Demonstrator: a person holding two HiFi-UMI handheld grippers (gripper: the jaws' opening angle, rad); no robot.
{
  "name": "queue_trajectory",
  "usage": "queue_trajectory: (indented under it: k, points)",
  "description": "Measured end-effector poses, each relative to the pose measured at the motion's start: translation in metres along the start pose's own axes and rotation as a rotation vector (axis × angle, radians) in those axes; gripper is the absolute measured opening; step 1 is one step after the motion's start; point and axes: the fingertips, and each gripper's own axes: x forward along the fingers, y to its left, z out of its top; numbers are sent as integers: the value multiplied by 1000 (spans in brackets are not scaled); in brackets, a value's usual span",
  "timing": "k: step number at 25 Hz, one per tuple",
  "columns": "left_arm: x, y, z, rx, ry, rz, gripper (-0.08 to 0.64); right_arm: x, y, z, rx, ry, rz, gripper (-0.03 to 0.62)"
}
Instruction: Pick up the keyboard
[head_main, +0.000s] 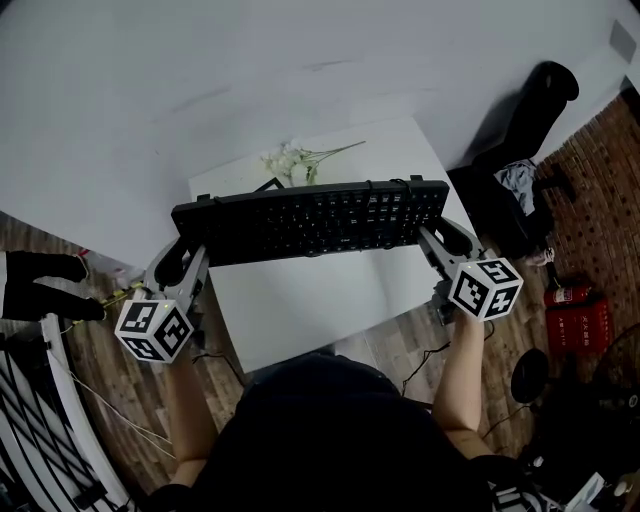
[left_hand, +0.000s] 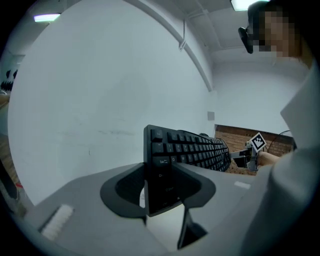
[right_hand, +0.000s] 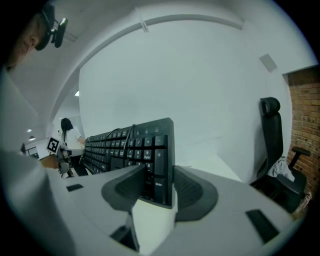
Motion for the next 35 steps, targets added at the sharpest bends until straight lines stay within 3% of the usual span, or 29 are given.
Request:
queue_trajectory:
  k: [11,21,35]
  points:
    - [-10,-13,30,102,-186,18,173,-17,3,37,-125,-191,-7,186]
    - [-11,-13,33,141,-239,56,173,-13,1,39,-167,-261,-10,186]
    - [-12,-15,34,170,-257,64,173,-9,-1,40,-181,-265,5,186]
